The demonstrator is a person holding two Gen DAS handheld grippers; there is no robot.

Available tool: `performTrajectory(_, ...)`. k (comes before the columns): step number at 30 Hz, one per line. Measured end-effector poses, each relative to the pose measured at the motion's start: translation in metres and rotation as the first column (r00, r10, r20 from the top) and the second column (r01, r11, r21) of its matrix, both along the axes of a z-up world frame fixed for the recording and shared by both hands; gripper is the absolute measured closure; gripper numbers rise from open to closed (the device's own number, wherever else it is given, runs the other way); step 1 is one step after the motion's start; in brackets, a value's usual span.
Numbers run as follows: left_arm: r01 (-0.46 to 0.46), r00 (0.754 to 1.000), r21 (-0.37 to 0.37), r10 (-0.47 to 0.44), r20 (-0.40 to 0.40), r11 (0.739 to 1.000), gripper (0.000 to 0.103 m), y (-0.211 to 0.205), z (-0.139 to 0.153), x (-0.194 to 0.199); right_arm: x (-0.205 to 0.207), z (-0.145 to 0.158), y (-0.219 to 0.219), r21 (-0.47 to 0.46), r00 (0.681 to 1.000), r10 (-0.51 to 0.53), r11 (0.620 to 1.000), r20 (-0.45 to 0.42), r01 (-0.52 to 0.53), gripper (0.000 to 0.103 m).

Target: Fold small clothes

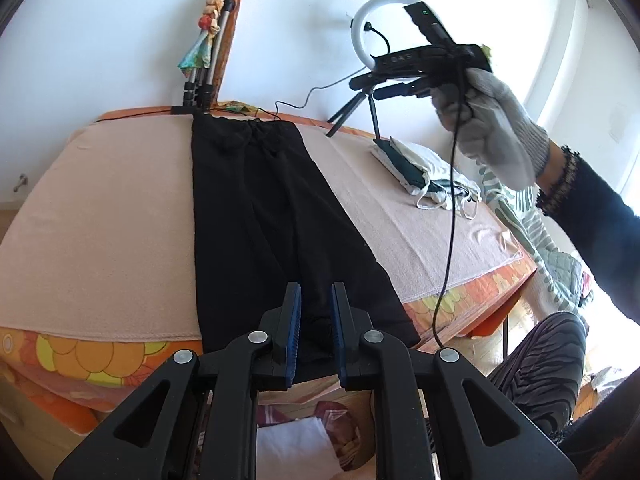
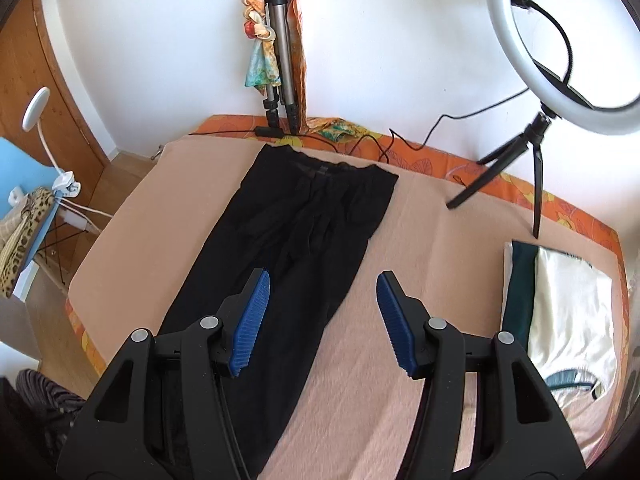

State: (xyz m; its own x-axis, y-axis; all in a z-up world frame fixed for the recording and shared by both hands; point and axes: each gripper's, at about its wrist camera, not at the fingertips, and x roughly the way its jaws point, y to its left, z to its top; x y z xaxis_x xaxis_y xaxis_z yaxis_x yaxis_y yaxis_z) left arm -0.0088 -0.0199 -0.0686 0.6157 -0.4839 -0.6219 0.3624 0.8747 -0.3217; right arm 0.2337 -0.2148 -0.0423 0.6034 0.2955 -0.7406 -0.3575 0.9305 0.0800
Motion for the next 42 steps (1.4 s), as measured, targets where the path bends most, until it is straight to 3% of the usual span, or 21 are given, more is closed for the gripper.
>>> performTrajectory(8, 0.159, 0.985, 0.048, -0.155, -0.081, 0.986, 0.09, -0.018, -0.015, 0.027, -0.135, -0.089, -0.017, 0.038, 0.992, 0.027, 0.999, -0.124, -0.022, 0.045)
performTrajectory(10, 0.204, 0.975, 0.039, -0.199, -0.103, 0.978, 0.09, -0.027, -0.023, 0.033, -0.154, -0.111, -0.017, 0.057, 0.987, 0.025, 0.998, -0.158, -0.017, 0.048)
performTrajectory(12, 0.225, 0.97, 0.075, -0.215, -0.115, 0.972, 0.09, -0.035, -0.032, 0.035, -0.167, -0.129, -0.016, 0.087, 0.98, 0.028, 0.996, -0.195, -0.011, 0.053)
performTrajectory(16, 0.271, 0.959, 0.113, -0.258, -0.114, 0.956, 0.09, -0.046, -0.04, 0.026, -0.183, -0.149, -0.01, 0.13, 0.971, 0.054, 0.991, -0.232, -0.024, 0.054)
performTrajectory(19, 0.26, 0.963, 0.126, -0.247, -0.109, 0.957, 0.09, -0.046, -0.045, 0.022, -0.192, -0.158, 0.0, 0.117, 0.966, 0.087, 0.991, -0.242, -0.06, 0.054)
performTrajectory(22, 0.222, 0.97, 0.075, -0.213, -0.117, 0.972, 0.09, -0.034, -0.045, 0.023, -0.199, -0.16, 0.011, 0.056, 0.972, 0.094, 0.995, -0.217, -0.083, 0.055)
performTrajectory(25, 0.199, 0.972, 0.02, -0.194, -0.135, 0.98, 0.09, -0.025, -0.045, 0.029, -0.198, -0.164, 0.017, 0.03, 0.97, 0.098, 0.995, -0.222, -0.093, 0.084)
performTrajectory(29, 0.213, 0.966, 0.031, -0.206, -0.154, 0.977, 0.09, -0.03, -0.053, 0.031, -0.199, -0.164, 0.022, 0.002, 0.975, 0.105, 0.994, -0.196, -0.107, 0.096)
performTrajectory(33, 0.284, 0.947, 0.024, -0.277, -0.163, 0.958, 0.09, -0.042, -0.058, 0.024, -0.201, -0.155, 0.01, 0.02, 0.978, 0.096, 0.995, -0.184, -0.094, 0.098)
performTrajectory(36, 0.31, 0.943, 0.08, -0.295, -0.156, 0.947, 0.09, -0.044, -0.061, 0.014, -0.202, -0.156, -0.003, 0.037, 0.977, 0.08, 0.997, -0.2, -0.074, 0.098)
performTrajectory(39, 0.261, 0.954, 0.042, -0.251, -0.164, 0.964, 0.09, -0.027, -0.055, 0.013, -0.199, -0.162, -0.005, 0.075, 0.971, 0.08, 0.995, -0.225, -0.065, 0.097)
performTrajectory(42, 0.157, 0.978, 0.053, -0.148, -0.145, 0.986, 0.087, 0.002, -0.046, 0.007, -0.195, -0.162, -0.008, 0.121, 0.968, 0.089, 0.991, -0.233, -0.062, 0.096)
